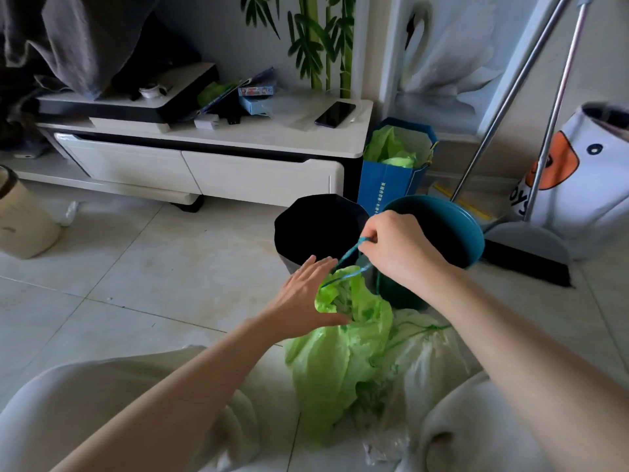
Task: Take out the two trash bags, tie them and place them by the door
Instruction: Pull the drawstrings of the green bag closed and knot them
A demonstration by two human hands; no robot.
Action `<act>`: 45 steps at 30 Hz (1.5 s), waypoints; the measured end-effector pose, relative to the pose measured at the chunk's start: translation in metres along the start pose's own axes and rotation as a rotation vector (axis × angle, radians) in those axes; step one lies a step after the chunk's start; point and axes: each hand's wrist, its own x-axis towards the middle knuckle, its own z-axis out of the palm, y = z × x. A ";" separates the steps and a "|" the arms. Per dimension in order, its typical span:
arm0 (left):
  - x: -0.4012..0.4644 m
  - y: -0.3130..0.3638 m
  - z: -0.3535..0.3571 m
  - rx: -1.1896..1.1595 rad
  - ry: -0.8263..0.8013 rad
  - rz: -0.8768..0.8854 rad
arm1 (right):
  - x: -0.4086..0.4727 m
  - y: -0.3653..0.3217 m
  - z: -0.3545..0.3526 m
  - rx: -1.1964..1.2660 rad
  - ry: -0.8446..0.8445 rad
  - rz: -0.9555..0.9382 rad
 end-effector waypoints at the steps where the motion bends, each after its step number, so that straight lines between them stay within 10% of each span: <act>1: 0.002 0.007 0.006 -0.023 0.023 -0.016 | 0.000 -0.001 -0.004 0.079 -0.023 -0.009; 18: 0.008 0.010 0.038 -0.175 0.320 -0.104 | -0.005 -0.014 -0.026 1.174 -0.178 0.205; 31: 0.003 0.025 0.039 -0.335 0.286 0.037 | -0.013 -0.026 -0.020 0.555 0.097 -0.303; 40: -0.002 -0.003 0.044 -0.045 0.385 0.017 | -0.013 -0.019 -0.018 0.497 0.221 -0.189; 45: 0.001 -0.018 0.026 0.191 0.062 -0.096 | -0.016 -0.018 -0.010 0.611 0.066 -0.012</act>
